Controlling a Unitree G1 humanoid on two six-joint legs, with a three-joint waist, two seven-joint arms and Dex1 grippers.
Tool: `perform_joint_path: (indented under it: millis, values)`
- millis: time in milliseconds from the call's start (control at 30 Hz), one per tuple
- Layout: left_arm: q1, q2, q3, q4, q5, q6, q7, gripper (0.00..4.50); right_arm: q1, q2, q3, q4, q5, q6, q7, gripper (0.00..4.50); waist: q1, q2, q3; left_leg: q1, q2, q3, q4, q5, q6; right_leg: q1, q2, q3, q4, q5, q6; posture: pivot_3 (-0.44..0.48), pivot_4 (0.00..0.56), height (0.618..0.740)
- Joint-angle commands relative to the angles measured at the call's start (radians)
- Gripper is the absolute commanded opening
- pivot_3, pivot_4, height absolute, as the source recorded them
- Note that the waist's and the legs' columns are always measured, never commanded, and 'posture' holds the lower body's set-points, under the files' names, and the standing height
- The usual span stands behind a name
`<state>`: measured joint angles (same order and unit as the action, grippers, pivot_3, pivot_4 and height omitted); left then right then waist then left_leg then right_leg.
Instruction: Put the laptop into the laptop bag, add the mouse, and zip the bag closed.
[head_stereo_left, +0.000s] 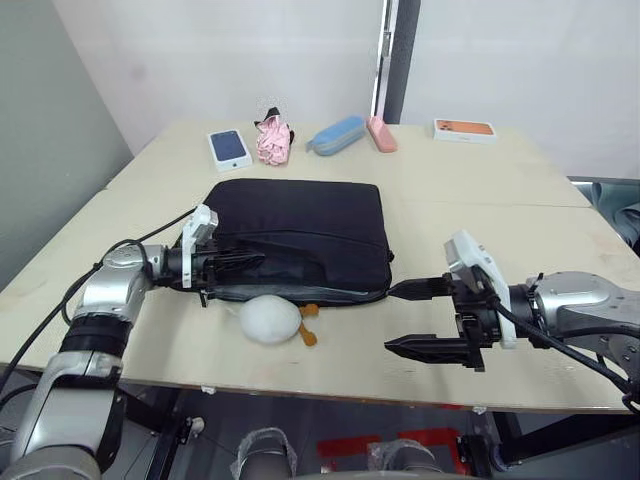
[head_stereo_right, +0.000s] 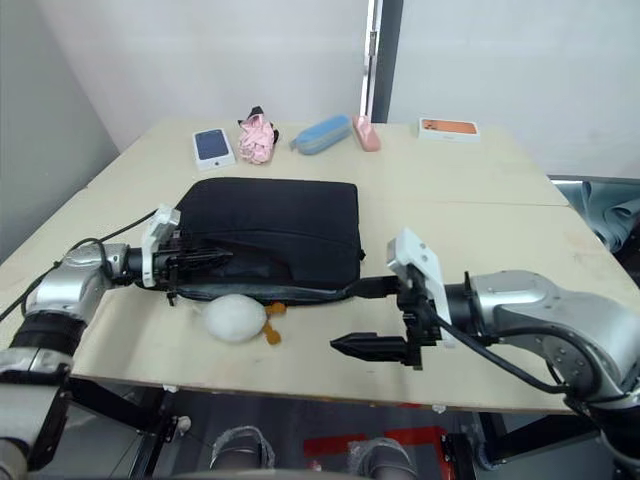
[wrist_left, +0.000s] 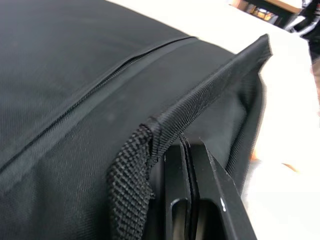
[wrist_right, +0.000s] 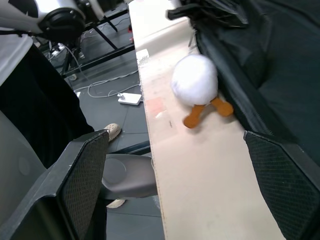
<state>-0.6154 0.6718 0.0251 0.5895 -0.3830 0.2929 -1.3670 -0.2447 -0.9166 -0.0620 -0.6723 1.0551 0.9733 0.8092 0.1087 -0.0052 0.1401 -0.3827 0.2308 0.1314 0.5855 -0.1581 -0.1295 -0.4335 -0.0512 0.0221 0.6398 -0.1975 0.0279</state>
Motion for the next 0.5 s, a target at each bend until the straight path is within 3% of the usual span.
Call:
perform_joint_path:
  millis: [33,167,300,500]
  values:
    - [-0.073,-0.008,0.004,0.082,0.031,-0.043,-0.006,0.04,-0.004,-0.003,-0.021,-0.027,0.022,-0.002,-0.011,4.5,0.0,0.0,0.0,0.0,0.0,0.0,0.0,0.0,0.0,0.0,0.0,0.0,0.0,0.0,0.0,0.0,0.15,0.74]
    - [-0.103,-0.004,-0.007,0.101,0.038,-0.02,-0.059,0.04,-0.002,-0.003,-0.021,-0.032,0.021,-0.002,-0.023,4.5,0.001,0.0,0.0,0.0,0.0,0.0,0.0,0.0,0.0,0.0,0.0,0.0,0.0,0.0,0.0,0.0,0.15,0.74]
    - [-0.126,0.031,-0.054,0.132,0.082,0.015,-0.132,0.04,-0.084,0.121,0.12,0.025,-0.102,0.004,-0.156,4.5,-0.008,0.0,0.0,0.0,0.0,0.0,0.0,0.0,0.0,0.0,0.0,0.0,0.001,0.0,0.0,0.0,0.15,0.74]
    - [-0.155,0.032,-0.077,0.177,0.137,0.001,-0.127,0.04,-0.207,0.313,0.182,0.133,-0.081,0.084,-0.262,4.5,-0.012,0.001,0.0,0.0,0.0,0.0,0.0,0.002,-0.004,-0.001,0.0,0.0,0.002,0.0,0.0,0.0,0.15,0.74]
